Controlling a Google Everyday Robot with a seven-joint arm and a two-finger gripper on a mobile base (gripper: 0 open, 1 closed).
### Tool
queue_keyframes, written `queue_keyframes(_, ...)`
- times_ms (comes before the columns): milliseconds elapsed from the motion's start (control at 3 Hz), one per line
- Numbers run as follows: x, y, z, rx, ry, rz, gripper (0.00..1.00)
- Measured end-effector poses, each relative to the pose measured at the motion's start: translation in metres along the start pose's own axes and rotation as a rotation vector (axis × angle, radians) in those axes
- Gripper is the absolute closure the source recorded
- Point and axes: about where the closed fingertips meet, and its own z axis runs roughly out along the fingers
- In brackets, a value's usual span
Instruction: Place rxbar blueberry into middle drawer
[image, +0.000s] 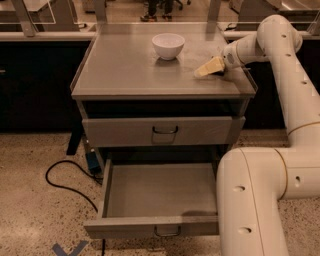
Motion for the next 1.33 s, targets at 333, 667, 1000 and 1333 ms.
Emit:
queue_keyframes(333,0.0198,-0.0042,0.0037,0.002,0.039,0.014,0.0)
queue_keyframes(667,0.0198,-0.0042,0.0037,0.002,0.039,0.014,0.0)
queue_keyframes(1000,0.0198,-0.0042,0.0038,0.002,0.04,0.014,0.17)
queue_keyframes(1333,0.0199,-0.0042,0.0038,0.002,0.04,0.014,0.4)
